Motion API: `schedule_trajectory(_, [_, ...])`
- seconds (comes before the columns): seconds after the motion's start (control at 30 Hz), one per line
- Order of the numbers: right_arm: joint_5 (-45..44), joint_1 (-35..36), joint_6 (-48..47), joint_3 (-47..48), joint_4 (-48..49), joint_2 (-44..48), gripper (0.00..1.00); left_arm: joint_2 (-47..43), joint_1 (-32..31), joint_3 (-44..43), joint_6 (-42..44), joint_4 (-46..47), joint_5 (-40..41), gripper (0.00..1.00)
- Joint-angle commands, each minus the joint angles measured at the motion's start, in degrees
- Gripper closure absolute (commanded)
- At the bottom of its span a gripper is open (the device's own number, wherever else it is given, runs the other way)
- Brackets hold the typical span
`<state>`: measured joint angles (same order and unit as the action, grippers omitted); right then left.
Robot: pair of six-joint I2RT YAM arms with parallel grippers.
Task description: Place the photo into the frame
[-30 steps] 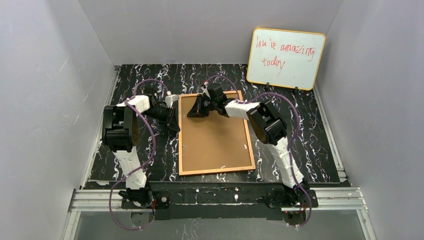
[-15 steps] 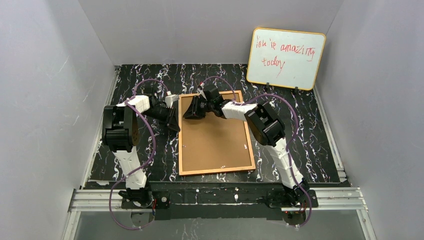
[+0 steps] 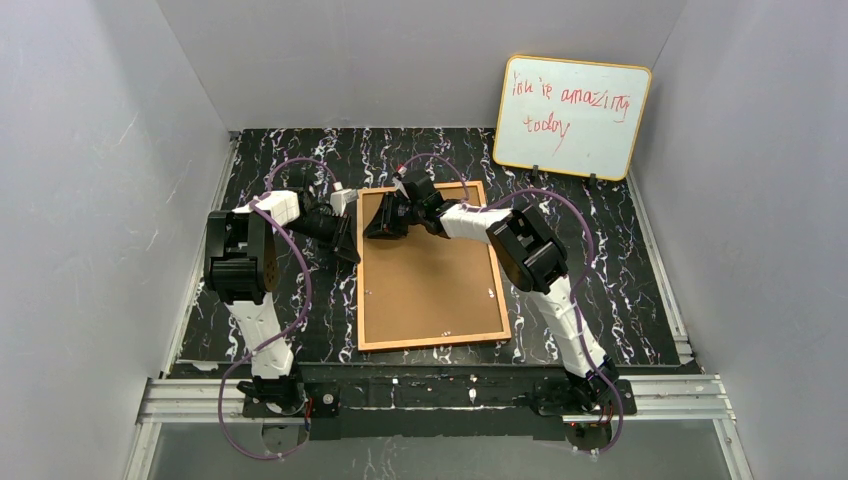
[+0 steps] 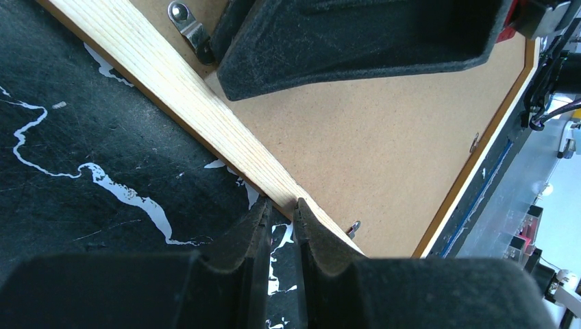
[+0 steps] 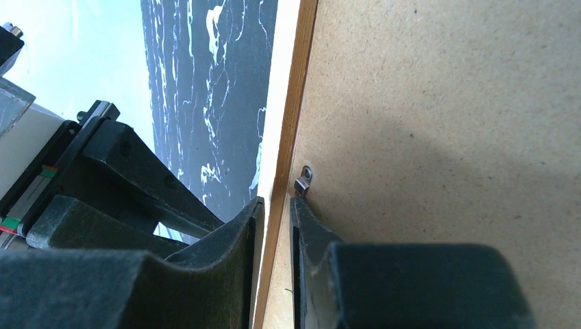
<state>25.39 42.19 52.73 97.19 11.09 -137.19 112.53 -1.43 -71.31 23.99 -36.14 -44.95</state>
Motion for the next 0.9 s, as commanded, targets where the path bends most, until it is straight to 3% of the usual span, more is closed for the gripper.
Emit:
schedule_trajectory(0.0, [-4.28, 0.35, -1.10, 1.15, -1.27, -0.98, 0.71, 3.79, -1.00, 2.62, 4.73, 3.37, 8.27, 0.95])
schedule_trajectory(0.7, [-10.99, 1.66, 3.58, -2.43, 1.62, -1.00, 0.73, 4.25, -0.96, 2.23, 4.75, 3.05, 8.07, 0.96])
schedule_trajectory(0.87, [-10.16, 1.09, 3.65, -4.65, 3.61, 2.63, 0.72, 4.00, -1.02, 2.00, 4.84, 2.64, 7.98, 0.96])
